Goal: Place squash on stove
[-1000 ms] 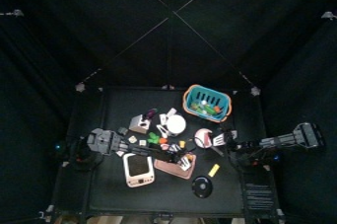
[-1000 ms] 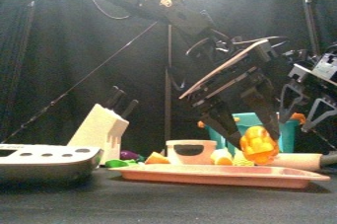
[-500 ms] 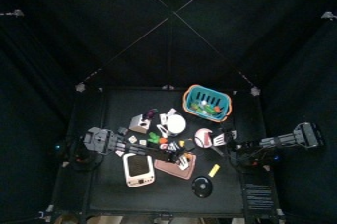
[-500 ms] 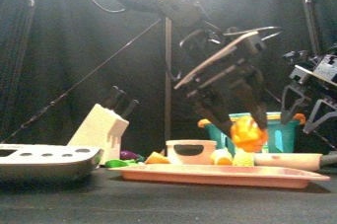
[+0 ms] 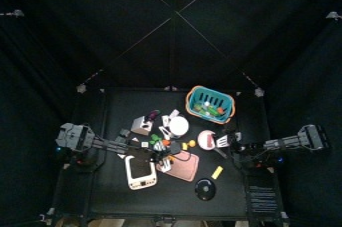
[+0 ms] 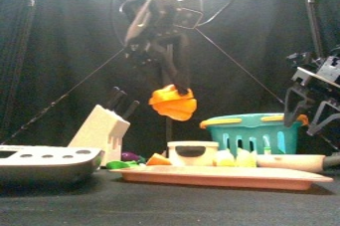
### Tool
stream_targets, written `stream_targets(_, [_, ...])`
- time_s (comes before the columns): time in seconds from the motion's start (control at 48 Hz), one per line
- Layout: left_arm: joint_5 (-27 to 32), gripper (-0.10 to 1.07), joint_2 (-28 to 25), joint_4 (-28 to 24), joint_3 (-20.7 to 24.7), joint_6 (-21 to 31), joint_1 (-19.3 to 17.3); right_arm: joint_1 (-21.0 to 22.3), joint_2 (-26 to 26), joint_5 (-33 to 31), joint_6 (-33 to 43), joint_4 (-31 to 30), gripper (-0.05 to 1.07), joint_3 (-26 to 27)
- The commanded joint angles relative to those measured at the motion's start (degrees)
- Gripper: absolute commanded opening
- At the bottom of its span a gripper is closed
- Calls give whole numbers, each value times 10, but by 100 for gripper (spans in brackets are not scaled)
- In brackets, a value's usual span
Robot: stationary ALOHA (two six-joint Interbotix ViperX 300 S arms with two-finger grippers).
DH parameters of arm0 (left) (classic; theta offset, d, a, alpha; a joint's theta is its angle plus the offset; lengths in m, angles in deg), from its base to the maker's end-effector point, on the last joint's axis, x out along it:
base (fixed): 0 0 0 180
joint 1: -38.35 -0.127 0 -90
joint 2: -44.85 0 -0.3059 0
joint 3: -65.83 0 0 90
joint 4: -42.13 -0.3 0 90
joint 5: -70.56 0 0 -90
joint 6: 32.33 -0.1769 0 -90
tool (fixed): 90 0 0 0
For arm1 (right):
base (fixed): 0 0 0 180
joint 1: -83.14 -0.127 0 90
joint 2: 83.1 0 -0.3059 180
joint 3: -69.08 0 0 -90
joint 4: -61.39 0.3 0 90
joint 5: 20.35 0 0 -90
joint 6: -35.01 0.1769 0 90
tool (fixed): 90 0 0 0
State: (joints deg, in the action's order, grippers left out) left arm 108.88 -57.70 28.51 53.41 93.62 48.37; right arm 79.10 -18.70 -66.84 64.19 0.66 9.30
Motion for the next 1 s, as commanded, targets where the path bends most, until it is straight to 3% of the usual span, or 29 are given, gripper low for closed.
stream_targets(0.0, [-4, 81, 46, 7, -37, -2, 9, 4, 1, -2, 0, -1, 104, 12])
stream_targets(0.354, [-18, 81, 162, 18, -198, -4, 53, 11, 4, -2, 4, -1, 104, 12])
stream_targets(0.583, [-117, 81, 182, -20, -272, -11, 54, 19, 4, -1, 4, 3, 104, 9])
stream_targets(0.75, [-173, 81, 182, -23, -290, -11, 54, 21, 6, -2, 3, 6, 104, 9])
stream_targets(0.979, [-181, 82, 182, -23, -296, -11, 54, 24, 6, -2, 2, 6, 104, 8])
